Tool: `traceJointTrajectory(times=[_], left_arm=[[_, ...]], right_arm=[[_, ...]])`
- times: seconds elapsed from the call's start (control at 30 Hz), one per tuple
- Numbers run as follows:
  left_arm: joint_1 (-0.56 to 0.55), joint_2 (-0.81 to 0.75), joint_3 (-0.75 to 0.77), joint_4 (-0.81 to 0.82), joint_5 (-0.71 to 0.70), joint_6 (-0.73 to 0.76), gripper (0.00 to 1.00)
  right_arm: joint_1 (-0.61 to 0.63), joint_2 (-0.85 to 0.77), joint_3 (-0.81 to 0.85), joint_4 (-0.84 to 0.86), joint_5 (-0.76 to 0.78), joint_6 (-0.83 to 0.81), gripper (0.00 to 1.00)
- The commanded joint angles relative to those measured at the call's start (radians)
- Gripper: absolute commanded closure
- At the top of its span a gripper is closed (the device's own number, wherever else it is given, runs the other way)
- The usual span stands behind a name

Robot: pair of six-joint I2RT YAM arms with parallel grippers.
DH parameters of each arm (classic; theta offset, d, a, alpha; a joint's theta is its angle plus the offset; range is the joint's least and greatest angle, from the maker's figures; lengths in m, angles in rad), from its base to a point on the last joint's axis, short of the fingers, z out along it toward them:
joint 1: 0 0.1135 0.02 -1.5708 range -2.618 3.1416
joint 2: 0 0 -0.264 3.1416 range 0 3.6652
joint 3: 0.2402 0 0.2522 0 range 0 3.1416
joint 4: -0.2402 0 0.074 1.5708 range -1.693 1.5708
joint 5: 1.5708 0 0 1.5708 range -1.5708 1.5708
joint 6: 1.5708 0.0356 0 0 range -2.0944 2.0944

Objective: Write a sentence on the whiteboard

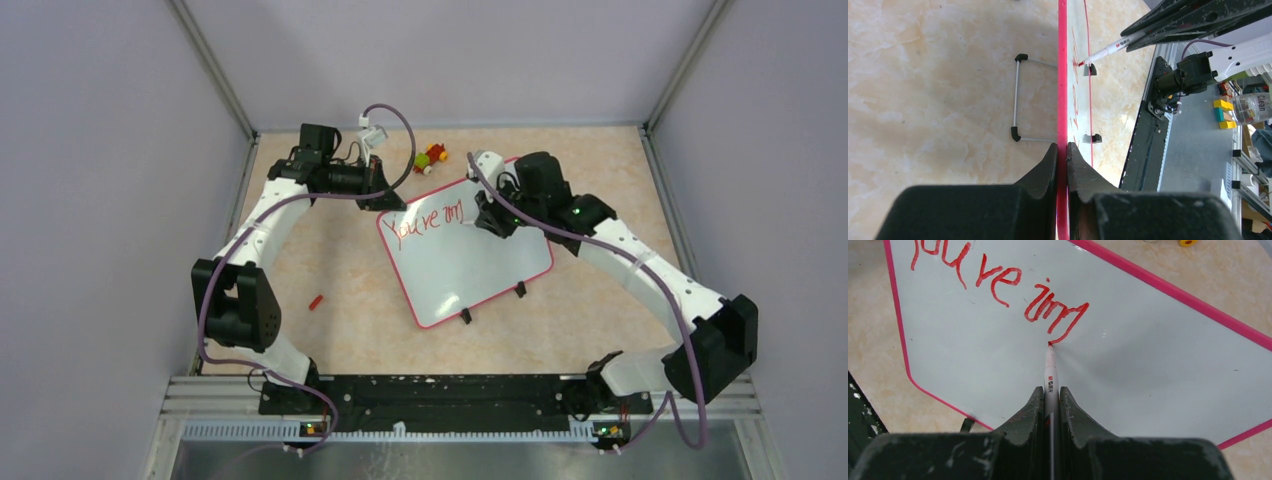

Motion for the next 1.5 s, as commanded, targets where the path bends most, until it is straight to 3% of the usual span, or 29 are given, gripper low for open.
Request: traceJointTrajectory(times=[0.0, 0.43, 1.47], left_arm=[[-0.022, -0.004, 0.014, -0.021, 0.019, 0.019, 1.00], [-0.022, -0.006, 0.015, -0.021, 0.021, 0.019, 1.00], [-0.022, -0.002, 0.015, -0.020, 0.016, 0.016, 1.00]], right_arm=[[0.038, -0.018, 0.000, 0.004, -0.016, 0.006, 1.00], [0.007, -0.027, 0.122, 0.000, -0.005, 0.007, 1.00], [-0.042, 0.031, 0.128, 0.053, 0.065, -0.003, 1.00]])
